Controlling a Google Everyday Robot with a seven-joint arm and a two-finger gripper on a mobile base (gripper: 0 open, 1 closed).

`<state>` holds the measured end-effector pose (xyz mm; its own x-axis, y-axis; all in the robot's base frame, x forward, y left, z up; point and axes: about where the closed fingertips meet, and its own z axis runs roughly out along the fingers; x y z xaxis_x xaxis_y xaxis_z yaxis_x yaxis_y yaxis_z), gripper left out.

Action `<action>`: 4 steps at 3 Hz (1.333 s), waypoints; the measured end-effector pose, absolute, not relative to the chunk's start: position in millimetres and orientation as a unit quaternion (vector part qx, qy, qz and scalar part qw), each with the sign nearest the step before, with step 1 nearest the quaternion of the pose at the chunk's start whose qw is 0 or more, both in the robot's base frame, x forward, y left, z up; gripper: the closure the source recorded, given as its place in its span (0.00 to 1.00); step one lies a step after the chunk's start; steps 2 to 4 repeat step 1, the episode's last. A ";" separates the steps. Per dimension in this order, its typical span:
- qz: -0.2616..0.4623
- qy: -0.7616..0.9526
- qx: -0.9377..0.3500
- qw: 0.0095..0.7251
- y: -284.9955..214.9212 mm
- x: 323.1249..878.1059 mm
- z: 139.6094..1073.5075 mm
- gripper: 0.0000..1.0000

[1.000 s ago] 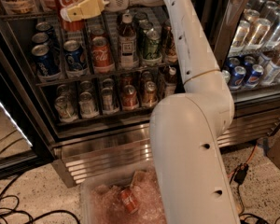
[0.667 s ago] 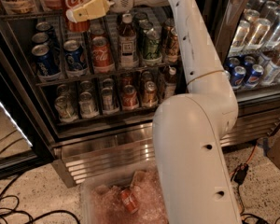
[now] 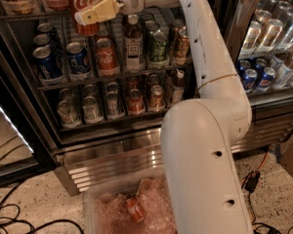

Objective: Pick coke can from top shelf of fridge

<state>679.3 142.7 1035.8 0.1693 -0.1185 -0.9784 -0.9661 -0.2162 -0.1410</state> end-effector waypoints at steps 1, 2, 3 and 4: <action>0.473 0.437 -0.620 0.448 142.7 679.3 1035.8 1.00; 0.473 0.437 -0.620 0.448 142.7 679.3 1035.8 1.00; 0.473 0.437 -0.620 0.448 142.7 679.3 1035.8 1.00; 0.473 0.437 -0.620 0.448 142.7 679.3 1035.8 1.00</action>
Offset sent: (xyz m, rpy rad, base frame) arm 0.0000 0.0000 0.0000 0.0000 0.0000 0.0000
